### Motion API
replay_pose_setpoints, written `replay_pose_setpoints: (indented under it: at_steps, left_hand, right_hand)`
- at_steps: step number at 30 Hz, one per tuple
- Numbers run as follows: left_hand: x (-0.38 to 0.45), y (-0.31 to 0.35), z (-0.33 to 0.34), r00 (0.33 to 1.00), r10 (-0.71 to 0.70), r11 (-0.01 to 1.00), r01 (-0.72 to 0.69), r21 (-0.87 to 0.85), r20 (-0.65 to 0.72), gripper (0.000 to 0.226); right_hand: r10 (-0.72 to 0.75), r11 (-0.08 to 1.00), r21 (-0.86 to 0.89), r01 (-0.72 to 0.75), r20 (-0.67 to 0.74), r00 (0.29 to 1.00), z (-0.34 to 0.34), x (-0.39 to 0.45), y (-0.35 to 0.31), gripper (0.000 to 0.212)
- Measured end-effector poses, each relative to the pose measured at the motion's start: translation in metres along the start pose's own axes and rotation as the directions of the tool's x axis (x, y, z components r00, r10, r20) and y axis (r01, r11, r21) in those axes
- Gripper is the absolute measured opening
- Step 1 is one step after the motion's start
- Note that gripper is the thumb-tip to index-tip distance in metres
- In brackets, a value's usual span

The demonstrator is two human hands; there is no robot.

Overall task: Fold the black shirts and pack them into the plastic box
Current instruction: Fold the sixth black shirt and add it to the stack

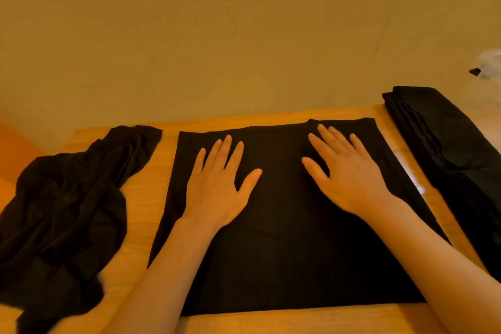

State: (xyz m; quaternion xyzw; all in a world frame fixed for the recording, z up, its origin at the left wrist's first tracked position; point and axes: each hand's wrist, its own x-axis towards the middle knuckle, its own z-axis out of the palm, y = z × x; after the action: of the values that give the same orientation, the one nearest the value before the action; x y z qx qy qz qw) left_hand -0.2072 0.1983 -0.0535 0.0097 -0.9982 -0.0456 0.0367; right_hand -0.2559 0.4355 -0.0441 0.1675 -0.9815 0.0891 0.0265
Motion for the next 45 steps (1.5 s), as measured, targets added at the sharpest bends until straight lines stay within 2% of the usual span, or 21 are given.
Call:
replay_pose_setpoints:
  at_steps: [4, 13, 17, 19, 21, 23, 31, 36, 45]
  left_hand:
    - [-0.044, -0.004, 0.001, 0.997, 0.005, 1.000, -0.004, -0.013, 0.082, 0.083]
    - [-0.088, -0.036, -0.004, 0.991, -0.081, 0.996, 0.085, -0.026, 0.102, 0.082]
    - [-0.086, -0.015, -0.007, 0.998, -0.056, 0.997, 0.058, -0.054, 0.039, 0.082]
    - [-0.091, 0.000, -0.006, 1.000, -0.010, 0.997, 0.012, -0.071, 0.023, 0.078]
    - [-0.104, 0.007, -0.003, 0.999, 0.009, 0.996, -0.005, -0.090, 0.041, 0.078]
    - [-0.119, 0.001, -0.001, 0.999, -0.016, 0.996, 0.020, -0.088, 0.049, 0.080]
    - [-0.145, -0.030, -0.002, 0.993, -0.105, 0.993, 0.108, -0.056, 0.051, 0.080]
    - [-0.140, -0.029, 0.002, 0.994, -0.105, 0.994, 0.105, -0.034, 0.023, 0.081]
    - [-0.142, -0.024, 0.000, 0.994, -0.110, 0.993, 0.111, -0.038, 0.015, 0.080]
  right_hand:
    - [-0.036, 0.998, -0.041, 0.042, 0.126, 0.991, 0.004, -0.045, -0.014, 0.076]
    - [0.153, 0.988, -0.054, -0.146, 0.189, 0.970, -0.010, -0.084, 0.031, 0.073]
    - [0.142, 0.990, -0.015, -0.142, 0.146, 0.979, -0.018, -0.090, 0.020, 0.072]
    - [0.053, 0.997, 0.044, -0.058, 0.115, 0.992, -0.020, -0.099, 0.004, 0.069]
    - [-0.033, 0.998, 0.058, 0.025, 0.140, 0.990, -0.016, -0.111, -0.007, 0.069]
    - [-0.058, 0.998, 0.027, 0.054, 0.182, 0.982, -0.009, -0.123, -0.006, 0.070]
    - [0.084, 0.996, -0.022, -0.081, 0.160, 0.984, -0.013, -0.145, 0.019, 0.077]
    - [0.088, 0.996, 0.009, -0.090, 0.110, 0.990, -0.010, -0.141, 0.019, 0.075]
    - [0.096, 0.995, 0.006, -0.098, 0.131, 0.987, -0.012, -0.141, 0.021, 0.074]
